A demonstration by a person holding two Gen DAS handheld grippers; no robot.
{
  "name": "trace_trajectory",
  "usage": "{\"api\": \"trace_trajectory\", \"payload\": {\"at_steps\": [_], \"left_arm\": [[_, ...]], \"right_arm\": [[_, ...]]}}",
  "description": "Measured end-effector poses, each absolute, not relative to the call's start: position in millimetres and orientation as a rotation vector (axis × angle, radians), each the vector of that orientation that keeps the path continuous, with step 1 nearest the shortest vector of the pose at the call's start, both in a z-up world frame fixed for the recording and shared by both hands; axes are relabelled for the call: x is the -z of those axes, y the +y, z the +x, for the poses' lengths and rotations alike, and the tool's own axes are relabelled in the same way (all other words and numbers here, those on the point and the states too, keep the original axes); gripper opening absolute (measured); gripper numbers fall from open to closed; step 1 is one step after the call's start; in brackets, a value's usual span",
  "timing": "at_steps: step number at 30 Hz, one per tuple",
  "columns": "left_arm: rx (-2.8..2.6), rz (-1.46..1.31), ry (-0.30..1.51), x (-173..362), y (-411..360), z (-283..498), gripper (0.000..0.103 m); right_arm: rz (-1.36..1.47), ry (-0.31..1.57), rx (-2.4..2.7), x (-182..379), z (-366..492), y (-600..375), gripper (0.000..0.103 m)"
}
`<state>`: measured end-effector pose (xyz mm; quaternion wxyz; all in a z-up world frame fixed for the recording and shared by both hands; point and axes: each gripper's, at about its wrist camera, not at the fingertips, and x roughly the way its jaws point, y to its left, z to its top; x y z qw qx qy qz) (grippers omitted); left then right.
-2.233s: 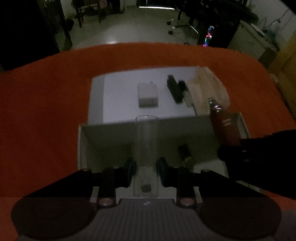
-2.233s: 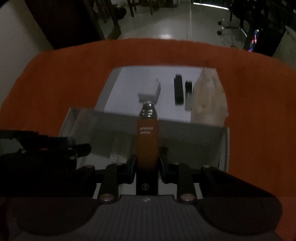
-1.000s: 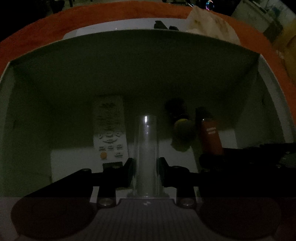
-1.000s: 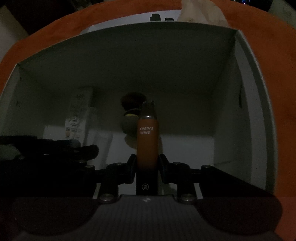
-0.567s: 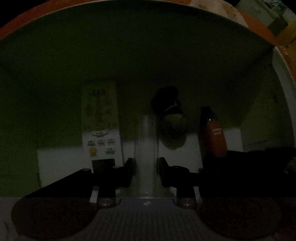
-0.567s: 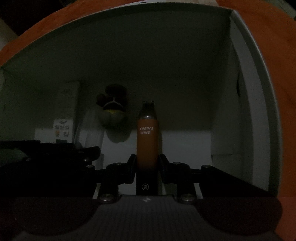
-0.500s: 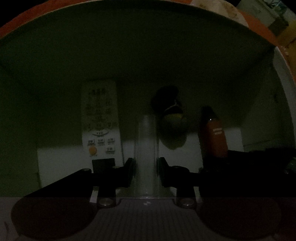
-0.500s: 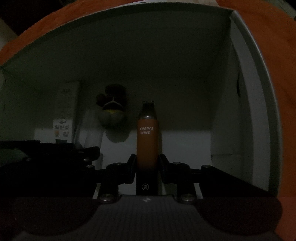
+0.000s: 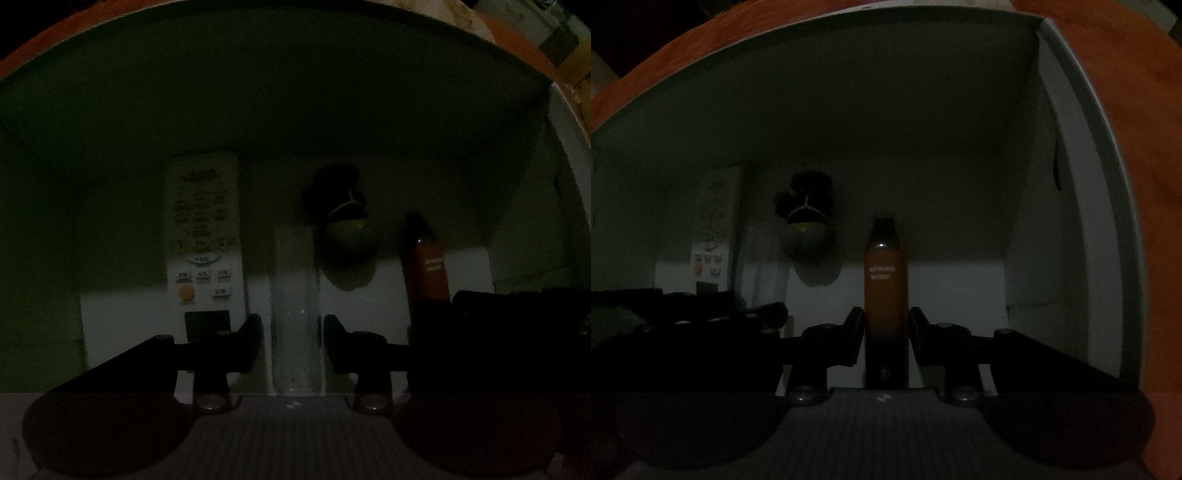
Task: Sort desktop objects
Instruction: 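Lower the tube into the box with the left gripper while the right lowers the orange bottle, then open the left gripper to release the tube while the right releases the orange bottle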
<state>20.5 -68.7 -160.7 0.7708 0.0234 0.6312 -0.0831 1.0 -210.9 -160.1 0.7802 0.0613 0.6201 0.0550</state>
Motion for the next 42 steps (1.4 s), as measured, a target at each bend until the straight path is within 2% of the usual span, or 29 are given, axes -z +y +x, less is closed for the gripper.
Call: {"api": "trace_trajectory", "payload": {"at_steps": [5, 8, 10, 12, 31, 36, 41, 42], "left_arm": [[0.163, 0.044, 1.351, 156.2, -67.3, 19.3, 0.046], [0.140, 0.042, 1.333, 154.9, -65.5, 17.8, 0.060], [0.116, 0.049, 1.314, 152.5, -64.5, 17.0, 0.078], [0.100, 0.064, 1.291, 148.6, -63.9, 16.3, 0.084], [0.090, 0.038, 1.237, 127.9, -41.5, 15.5, 0.089], [0.099, 0.004, 1.215, 117.9, -32.0, 12.5, 0.097], [0.115, -0.020, 1.190, 105.9, -25.9, 9.5, 0.098], [0.113, -0.025, 1.181, 103.0, -24.2, 9.3, 0.098]], "right_arm": [[0.133, 1.332, -0.111, 157.0, -0.9, -210.9, 0.031], [0.121, 1.313, -0.089, 155.5, -4.0, -215.2, 0.035], [0.127, 1.304, -0.085, 152.7, -5.1, -218.4, 0.036], [0.137, 1.298, -0.087, 149.8, -5.7, -220.4, 0.036], [0.203, 1.256, -0.139, 151.6, -7.8, -208.2, 0.059], [0.204, 1.224, -0.153, 126.9, -13.2, -214.7, 0.064], [0.194, 1.195, -0.170, 111.5, -16.4, -213.8, 0.064], [0.196, 1.189, -0.171, 108.6, -17.1, -214.1, 0.069]]}}
